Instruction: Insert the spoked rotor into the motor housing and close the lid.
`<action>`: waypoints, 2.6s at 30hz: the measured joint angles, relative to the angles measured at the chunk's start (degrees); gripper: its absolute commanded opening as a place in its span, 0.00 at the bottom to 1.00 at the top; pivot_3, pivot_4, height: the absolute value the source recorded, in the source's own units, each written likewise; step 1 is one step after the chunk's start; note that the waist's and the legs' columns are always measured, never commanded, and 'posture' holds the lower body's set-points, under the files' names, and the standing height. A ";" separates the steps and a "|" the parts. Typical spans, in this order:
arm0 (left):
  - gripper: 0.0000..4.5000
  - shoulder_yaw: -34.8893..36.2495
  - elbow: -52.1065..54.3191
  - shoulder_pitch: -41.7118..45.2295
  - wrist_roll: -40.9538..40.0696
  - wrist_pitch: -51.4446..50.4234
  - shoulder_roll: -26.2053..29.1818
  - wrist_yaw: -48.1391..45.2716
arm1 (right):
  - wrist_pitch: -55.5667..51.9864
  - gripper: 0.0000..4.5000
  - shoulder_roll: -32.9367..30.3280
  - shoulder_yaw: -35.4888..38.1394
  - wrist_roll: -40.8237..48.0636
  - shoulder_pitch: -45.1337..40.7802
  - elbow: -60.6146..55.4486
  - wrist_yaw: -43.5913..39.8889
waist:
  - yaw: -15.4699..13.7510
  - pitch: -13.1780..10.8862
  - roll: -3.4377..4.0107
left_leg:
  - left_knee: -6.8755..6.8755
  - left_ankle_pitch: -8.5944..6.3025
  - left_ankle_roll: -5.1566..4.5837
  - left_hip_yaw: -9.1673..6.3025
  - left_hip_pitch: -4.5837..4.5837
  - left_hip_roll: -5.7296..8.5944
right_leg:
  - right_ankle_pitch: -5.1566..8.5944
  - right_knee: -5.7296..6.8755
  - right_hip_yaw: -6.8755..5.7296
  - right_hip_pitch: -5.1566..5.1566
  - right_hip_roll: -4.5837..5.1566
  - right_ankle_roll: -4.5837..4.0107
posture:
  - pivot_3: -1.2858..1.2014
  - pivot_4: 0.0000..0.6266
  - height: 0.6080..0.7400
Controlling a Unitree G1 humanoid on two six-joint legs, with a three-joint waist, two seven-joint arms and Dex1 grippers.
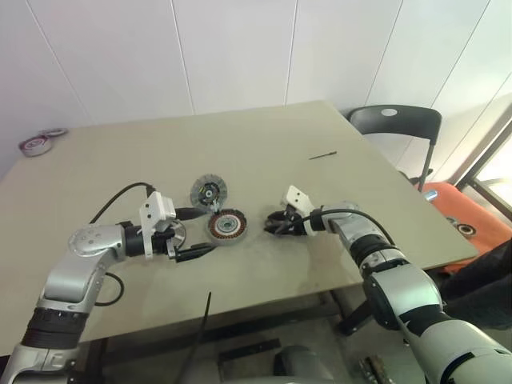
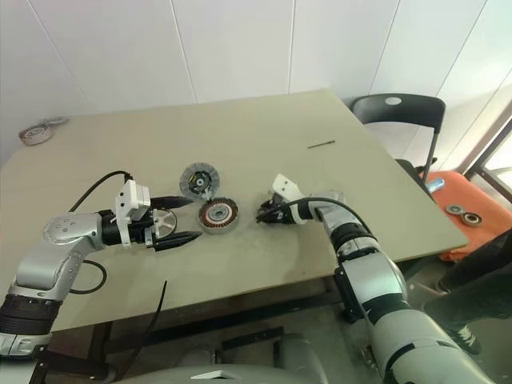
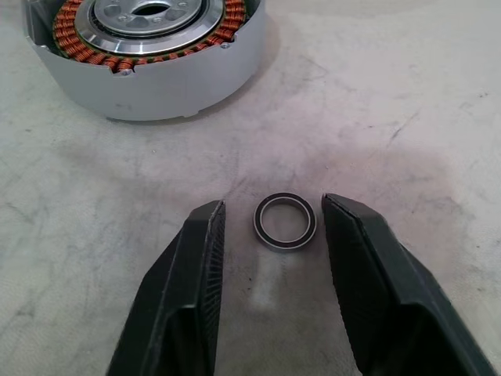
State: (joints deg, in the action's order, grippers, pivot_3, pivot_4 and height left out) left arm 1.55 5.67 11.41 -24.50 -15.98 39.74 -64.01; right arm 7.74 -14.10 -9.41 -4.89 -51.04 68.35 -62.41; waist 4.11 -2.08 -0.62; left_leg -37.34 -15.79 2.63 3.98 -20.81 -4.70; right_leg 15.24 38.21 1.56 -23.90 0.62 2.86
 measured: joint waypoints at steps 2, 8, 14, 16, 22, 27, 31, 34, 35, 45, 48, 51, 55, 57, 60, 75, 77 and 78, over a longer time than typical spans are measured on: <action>1.00 0.00 0.00 0.00 0.00 0.00 -0.11 0.02 | -0.01 0.21 0.08 -0.02 -0.04 0.12 0.00 0.12 | -0.02 0.00 0.00 | 0.04 0.00 0.00 0.01 0.36 0.00 | 0.01 -0.04 0.01 0.33 0.00 0.00 | 0.52 0.00 1.00; 1.00 0.00 0.01 -0.01 0.00 0.00 -0.44 0.10 | -0.02 0.21 0.07 -0.06 -0.60 0.11 0.00 0.98 | 0.00 0.00 0.00 | 0.03 0.00 0.00 0.00 0.51 0.00 | 0.03 -0.06 0.01 0.48 0.00 -0.04 | 0.52 0.00 1.00; 1.00 0.00 0.03 -0.04 0.00 -0.03 -0.44 0.04 | 0.00 0.21 0.07 -0.05 -0.59 0.11 0.00 1.03 | 0.01 0.00 0.00 | 0.05 0.00 0.00 0.00 0.50 0.00 | 0.03 -0.06 0.01 0.47 0.00 -0.02 | 0.52 0.00 1.00; 1.00 0.00 0.14 -0.25 -0.04 -0.14 -0.38 -0.12 | 0.00 0.21 0.07 0.04 -0.48 0.10 -0.01 0.91 | 0.02 0.00 0.00 | 0.05 0.00 0.00 0.00 0.50 0.00 | 0.03 -0.06 0.01 0.46 0.00 -0.03 | 0.52 0.00 1.00; 1.00 0.02 1.41 -2.18 -1.18 -1.10 1.11 -1.46 | -0.51 0.21 -0.02 0.44 0.40 0.09 -2.25 -3.17 | 0.07 -0.02 0.01 | 0.15 0.00 0.00 0.01 0.44 0.00 | 0.02 -0.10 0.01 0.37 0.00 -0.01 | 0.52 0.00 1.00; 1.00 0.30 2.33 -3.75 -2.12 -1.28 2.25 -2.10 | -2.02 0.21 0.01 0.70 2.10 -0.05 -8.01 -6.44 | 0.04 -0.02 0.02 | 0.21 0.00 0.00 0.00 0.44 -0.02 | 0.03 -0.10 0.01 0.34 -0.02 -0.02 | 0.52 0.00 1.00; 1.00 1.19 2.46 -4.24 -2.48 -1.33 2.93 -2.08 | -3.83 0.21 0.34 0.67 3.05 -0.04 -10.47 -7.41 | 0.02 -0.02 0.02 | 0.19 0.00 0.00 0.01 0.44 -0.02 | 0.04 -0.10 0.01 0.34 -0.01 -0.02 | 0.52 0.00 1.00; 1.00 2.16 2.59 -4.79 -2.52 -1.36 3.58 -2.00 | -5.20 0.21 1.17 0.66 3.73 -0.06 -12.45 -8.17 | 0.04 -0.02 0.02 | 0.22 -0.01 0.00 0.01 0.44 -0.02 | 0.04 -0.10 0.01 0.32 -0.02 -0.02 | 0.52 0.00 1.00; 1.00 2.28 2.80 -5.00 -2.52 -1.37 3.80 -1.98 | -5.68 0.21 1.53 0.62 3.93 -0.06 -12.97 -8.40 | 0.06 -0.02 0.03 | 0.22 -0.01 0.00 0.02 0.43 -0.02 | 0.04 -0.11 0.01 0.32 -0.02 -0.02 | 0.52 0.00 1.00; 1.00 4.62 5.65 -7.82 -3.39 -2.34 4.33 -0.74 | -6.05 0.21 4.80 0.01 3.88 -1.62 -12.07 -7.67 | 0.04 -0.03 0.03 | 0.24 -0.01 0.01 0.03 0.42 -0.03 | 0.04 -0.12 0.01 0.30 -0.02 -0.03 | 0.52 0.00 1.00; 1.00 4.90 6.44 -8.71 -3.59 -2.63 4.33 -0.14 | -5.96 0.21 6.54 -0.51 3.85 -1.72 -10.84 -7.57 | 0.04 -0.03 0.03 | 0.24 -0.01 0.01 0.03 0.40 -0.03 | 0.04 -0.12 0.01 0.27 -0.02 -0.03 | 0.52 0.00 1.00; 1.00 4.98 6.84 -8.93 -3.67 -2.65 4.33 0.47 | -5.59 0.21 7.81 -0.99 3.38 -2.47 -9.17 -6.77 | 0.05 -0.03 0.03 | 0.24 -0.01 0.01 0.04 0.40 -0.03 | 0.04 -0.12 0.01 0.27 -0.01 -0.03 | 0.52 0.00 1.00; 1.00 5.00 7.43 -9.44 -3.74 -2.76 4.33 0.97 | -4.48 0.21 9.07 -1.10 3.19 -3.81 -7.23 -5.77 | 0.04 -0.03 0.03 | 0.25 -0.01 0.01 0.03 0.39 -0.03 | 0.04 -0.13 0.01 0.27 -0.01 -0.03 | 0.52 0.00 1.00; 1.00 5.01 7.86 -9.58 -3.77 -2.78 4.33 1.13 | -3.98 0.21 9.29 -1.12 3.08 -4.23 -6.67 -5.76 | 0.02 -0.03 0.03 | 0.25 -0.01 0.01 0.03 0.38 -0.03 | 0.04 -0.14 0.01 0.27 -0.01 -0.03 | 0.52 0.00 1.00; 1.00 5.03 7.97 -9.81 -3.79 -2.78 4.33 1.51 | -3.46 0.21 9.45 -1.13 2.85 -4.39 -5.73 -5.63 | 0.05 -0.03 0.03 | 0.25 -0.01 0.01 0.04 0.39 -0.03 | 0.04 -0.14 0.01 0.27 -0.01 -0.04 | 0.52 0.00 1.00; 1.00 5.05 7.87 -10.18 -3.73 -2.68 5.28 0.54 | -1.46 0.21 11.90 -1.39 1.40 -5.00 -2.86 -4.02 | 0.06 -0.03 0.03 | 0.28 -0.01 0.01 0.05 0.36 -0.04 | 0.05 -0.15 0.01 0.23 -0.01 -0.05 | 0.52 0.00 1.00; 1.00 5.06 7.87 -10.19 -3.73 -2.68 5.32 0.50 | -1.20 0.21 11.99 -1.39 1.16 -5.02 -2.56 -3.46 | 0.07 -0.03 0.03 | 0.28 -0.01 0.01 0.05 0.36 -0.04 | 0.05 -0.15 0.01 0.22 -0.01 -0.05 | 0.52 0.00 1.00; 1.00 5.10 7.87 -10.20 -3.73 -2.68 5.33 0.51 | -1.13 0.21 12.06 -1.39 1.12 -5.16 -2.13 -3.15 | 0.07 -0.03 0.03 | 0.29 -0.01 0.01 0.05 0.36 -0.04 | 0.05 -0.15 0.01 0.22 -0.01 -0.05 | 0.52 0.00 1.00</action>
State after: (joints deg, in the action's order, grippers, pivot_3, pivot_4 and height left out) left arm 6.65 13.54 1.20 -28.23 -18.66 45.07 -63.50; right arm 6.61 -2.04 -10.80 -3.78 -56.19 66.23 -65.55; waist 4.18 -2.11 -0.59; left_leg -37.05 -15.80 2.64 4.03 -20.45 -4.73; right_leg 15.29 38.06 1.57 -23.68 0.61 2.81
